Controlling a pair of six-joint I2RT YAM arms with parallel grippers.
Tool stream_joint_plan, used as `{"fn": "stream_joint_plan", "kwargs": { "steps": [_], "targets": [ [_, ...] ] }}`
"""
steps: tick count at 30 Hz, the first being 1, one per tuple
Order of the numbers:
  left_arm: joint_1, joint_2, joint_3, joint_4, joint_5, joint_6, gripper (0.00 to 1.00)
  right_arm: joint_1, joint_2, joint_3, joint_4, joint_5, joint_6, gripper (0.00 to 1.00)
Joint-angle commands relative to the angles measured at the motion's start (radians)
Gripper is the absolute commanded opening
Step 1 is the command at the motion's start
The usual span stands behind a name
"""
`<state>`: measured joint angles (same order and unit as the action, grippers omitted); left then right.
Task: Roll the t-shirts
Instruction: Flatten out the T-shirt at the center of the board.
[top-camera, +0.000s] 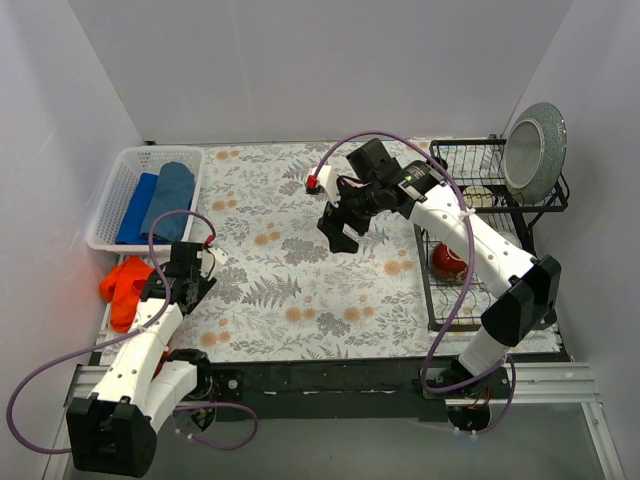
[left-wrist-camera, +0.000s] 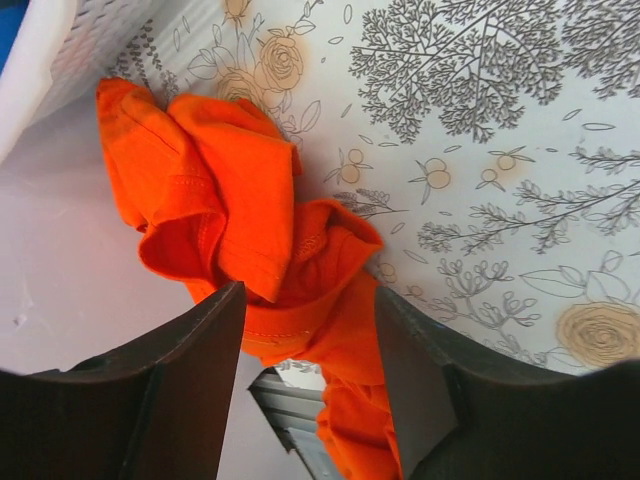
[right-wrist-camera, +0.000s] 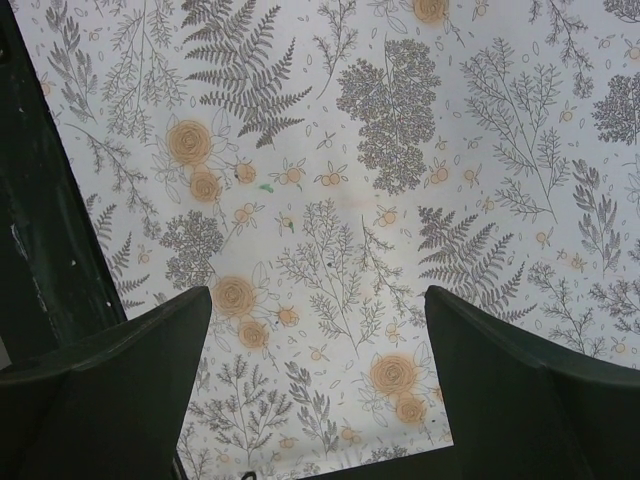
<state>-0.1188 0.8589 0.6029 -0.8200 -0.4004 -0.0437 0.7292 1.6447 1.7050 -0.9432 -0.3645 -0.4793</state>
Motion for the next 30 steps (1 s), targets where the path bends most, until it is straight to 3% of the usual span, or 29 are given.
{"fn": "stream_joint_plan", "kwargs": {
  "steps": [1,8,20,23,24,28,30],
  "targets": [
    [0.054,0.023,-0.003,0.071,0.005,0.178,0.5,0.013,-0.062,-0.005,-0.006,0.001,-0.021,0.96],
    [0.215,0.135,-0.009,0.183,0.057,0.318,0.43,0.016,-0.071,0.028,-0.003,0.013,-0.021,0.96],
    [0.232,0.224,-0.08,0.314,0.074,0.354,0.32,0.049,-0.017,0.124,-0.011,0.024,-0.028,0.97],
    [0.232,0.253,-0.072,0.315,0.08,0.344,0.14,0.059,-0.013,0.125,-0.006,0.038,-0.035,0.97],
    [0.234,0.261,-0.057,0.306,0.084,0.34,0.0,0.061,-0.011,0.127,-0.006,0.041,-0.036,0.97],
    [0.232,0.287,0.029,0.215,0.116,0.3,0.0,0.075,0.004,0.139,-0.006,0.064,-0.051,0.97],
    [0.234,0.279,0.119,0.115,0.219,0.242,0.0,0.082,0.01,0.154,0.003,0.101,-0.053,0.97]
  ]
}}
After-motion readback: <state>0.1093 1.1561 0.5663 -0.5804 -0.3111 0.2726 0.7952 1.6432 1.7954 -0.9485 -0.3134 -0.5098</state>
